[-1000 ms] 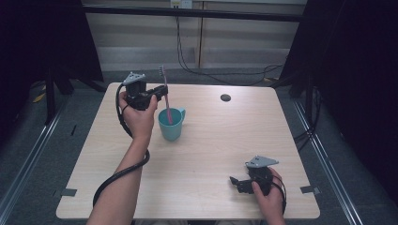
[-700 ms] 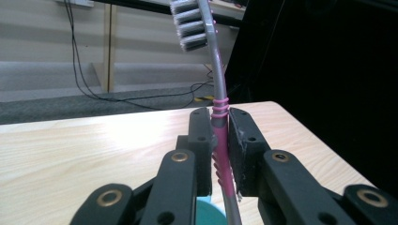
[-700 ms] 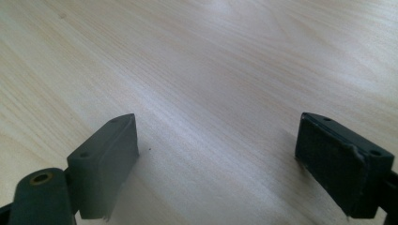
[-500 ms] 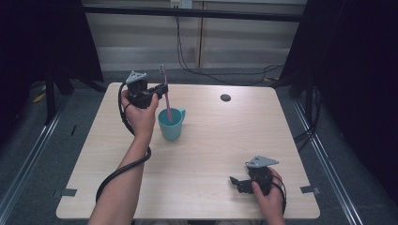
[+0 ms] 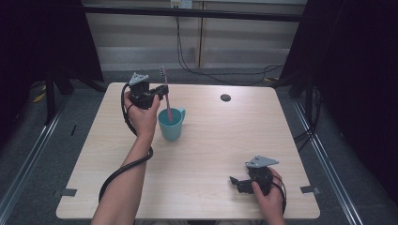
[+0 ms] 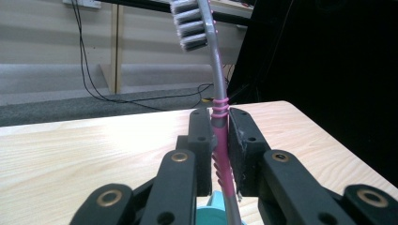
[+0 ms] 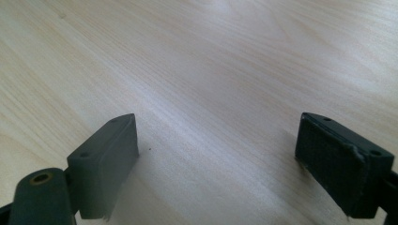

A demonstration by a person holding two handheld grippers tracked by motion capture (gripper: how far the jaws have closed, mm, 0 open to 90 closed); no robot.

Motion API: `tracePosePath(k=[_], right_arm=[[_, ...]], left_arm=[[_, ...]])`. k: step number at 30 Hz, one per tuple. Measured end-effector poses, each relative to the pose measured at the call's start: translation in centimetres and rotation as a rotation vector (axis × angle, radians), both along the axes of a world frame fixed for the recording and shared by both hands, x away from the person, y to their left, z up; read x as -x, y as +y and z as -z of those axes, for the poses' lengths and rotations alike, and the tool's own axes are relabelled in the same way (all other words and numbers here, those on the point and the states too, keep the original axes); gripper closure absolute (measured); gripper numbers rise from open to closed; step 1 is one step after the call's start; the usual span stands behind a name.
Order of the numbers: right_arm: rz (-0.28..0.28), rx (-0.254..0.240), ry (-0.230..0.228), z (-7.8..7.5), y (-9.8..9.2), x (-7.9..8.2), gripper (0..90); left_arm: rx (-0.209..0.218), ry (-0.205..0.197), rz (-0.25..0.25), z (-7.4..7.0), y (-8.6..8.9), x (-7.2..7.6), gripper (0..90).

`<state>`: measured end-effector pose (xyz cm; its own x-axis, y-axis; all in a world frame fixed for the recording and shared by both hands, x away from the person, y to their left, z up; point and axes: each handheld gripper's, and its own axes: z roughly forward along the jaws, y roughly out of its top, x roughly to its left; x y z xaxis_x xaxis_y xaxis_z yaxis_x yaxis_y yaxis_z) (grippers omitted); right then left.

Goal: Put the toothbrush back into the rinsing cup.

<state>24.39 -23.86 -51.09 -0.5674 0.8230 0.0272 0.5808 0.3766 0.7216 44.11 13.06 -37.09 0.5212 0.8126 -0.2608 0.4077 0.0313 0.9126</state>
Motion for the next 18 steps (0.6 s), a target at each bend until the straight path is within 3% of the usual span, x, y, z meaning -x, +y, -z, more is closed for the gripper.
tracePosePath(k=[18], right_arm=[[-0.002, 0.0, -0.001, 0.0, 0.0, 0.0, 12.9]], left_arm=[[-0.014, -0.002, -0.032, 1.6, -0.3, 0.0, 80.3]])
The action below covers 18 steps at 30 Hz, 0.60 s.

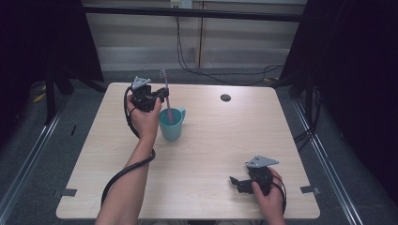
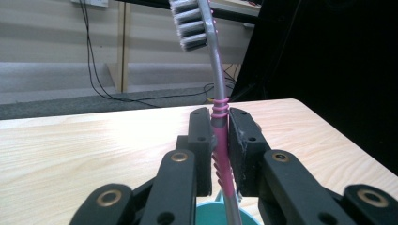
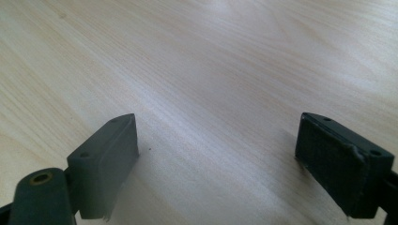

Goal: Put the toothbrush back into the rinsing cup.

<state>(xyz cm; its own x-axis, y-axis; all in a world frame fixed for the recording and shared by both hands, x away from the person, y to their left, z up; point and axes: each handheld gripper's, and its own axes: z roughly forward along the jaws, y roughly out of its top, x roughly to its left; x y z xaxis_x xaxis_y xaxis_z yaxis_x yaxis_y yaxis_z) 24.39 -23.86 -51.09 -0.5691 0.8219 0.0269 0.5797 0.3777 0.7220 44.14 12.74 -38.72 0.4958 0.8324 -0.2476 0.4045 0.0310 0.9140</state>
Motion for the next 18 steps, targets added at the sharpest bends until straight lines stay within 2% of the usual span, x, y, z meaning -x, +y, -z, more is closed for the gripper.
tracePosePath(k=[3, 8, 18], right_arm=[[-0.001, 0.0, 0.001, 0.0, 0.0, 0.0, 12.9], [-0.003, 0.0, 0.001, 0.0, 0.0, 0.0, 12.9], [-0.005, 0.001, 0.0, 0.0, 0.0, 0.0, 12.9]], left_arm=[[0.002, -0.002, -0.004, 0.5, -0.3, 0.1, 80.2], [-0.023, 0.007, 0.009, 1.2, -0.8, 0.3, 80.2], [-0.063, 0.008, -0.004, 2.0, -0.8, 0.9, 80.2]])
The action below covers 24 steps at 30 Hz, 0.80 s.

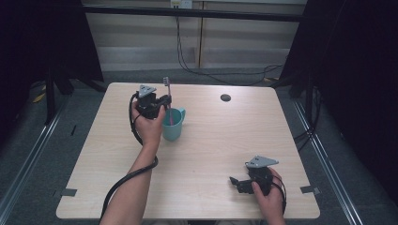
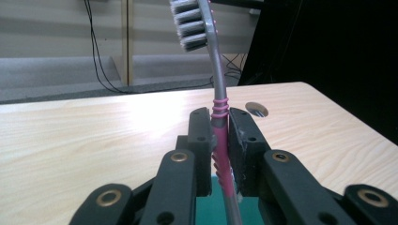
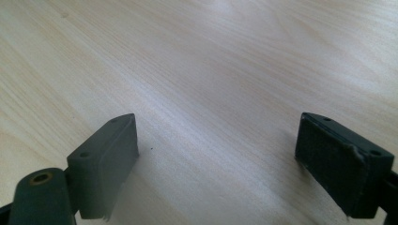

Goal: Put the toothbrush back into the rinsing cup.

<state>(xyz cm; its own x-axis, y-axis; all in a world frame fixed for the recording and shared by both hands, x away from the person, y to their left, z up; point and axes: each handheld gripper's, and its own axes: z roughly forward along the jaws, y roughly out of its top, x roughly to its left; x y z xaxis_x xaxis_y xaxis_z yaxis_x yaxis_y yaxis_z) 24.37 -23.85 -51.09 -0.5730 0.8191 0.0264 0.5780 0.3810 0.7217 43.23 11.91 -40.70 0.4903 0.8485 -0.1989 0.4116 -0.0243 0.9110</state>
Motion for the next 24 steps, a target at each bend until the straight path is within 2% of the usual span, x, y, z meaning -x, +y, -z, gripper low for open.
tracePosePath(k=[9, 24], right_arm=[[0.002, -0.002, 0.001, 0.0, 0.0, 0.0, 12.9], [0.0, -0.001, 0.001, 0.0, 0.0, 0.0, 12.9]], left_arm=[[-0.008, -0.002, 0.009, 0.5, -0.3, 0.4, 80.1], [-0.033, 0.029, 0.021, 1.5, -0.3, 0.8, 80.2]])
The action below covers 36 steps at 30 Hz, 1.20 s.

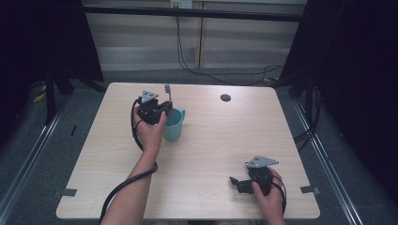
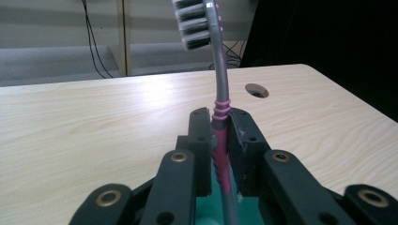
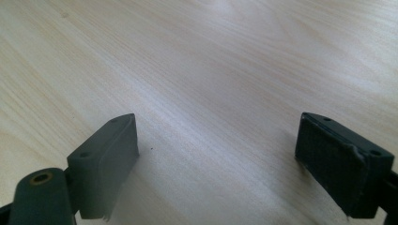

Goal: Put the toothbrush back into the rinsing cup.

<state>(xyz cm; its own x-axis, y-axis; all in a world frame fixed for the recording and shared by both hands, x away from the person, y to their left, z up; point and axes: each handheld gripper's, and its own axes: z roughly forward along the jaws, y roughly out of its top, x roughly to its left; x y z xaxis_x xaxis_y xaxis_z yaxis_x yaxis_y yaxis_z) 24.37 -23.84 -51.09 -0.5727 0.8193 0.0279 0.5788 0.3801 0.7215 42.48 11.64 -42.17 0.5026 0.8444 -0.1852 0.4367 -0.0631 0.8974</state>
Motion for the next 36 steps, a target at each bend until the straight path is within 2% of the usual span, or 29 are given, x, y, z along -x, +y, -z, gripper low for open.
tracePosePath(k=[13, 27, 36], right_arm=[[-0.004, -0.001, -0.001, 0.0, 0.0, 0.0, 12.9], [-0.004, 0.0, -0.001, 0.0, 0.0, 0.0, 12.9], [-0.004, -0.001, -0.001, 0.0, 0.0, 0.0, 12.9]], left_arm=[[-0.007, 0.027, 0.009, 0.5, -0.2, 0.6, 79.9], [-0.043, 0.067, 0.016, 1.1, -0.1, 0.9, 79.8], [-0.055, 0.074, 0.017, 1.2, -0.3, 1.0, 79.7]])
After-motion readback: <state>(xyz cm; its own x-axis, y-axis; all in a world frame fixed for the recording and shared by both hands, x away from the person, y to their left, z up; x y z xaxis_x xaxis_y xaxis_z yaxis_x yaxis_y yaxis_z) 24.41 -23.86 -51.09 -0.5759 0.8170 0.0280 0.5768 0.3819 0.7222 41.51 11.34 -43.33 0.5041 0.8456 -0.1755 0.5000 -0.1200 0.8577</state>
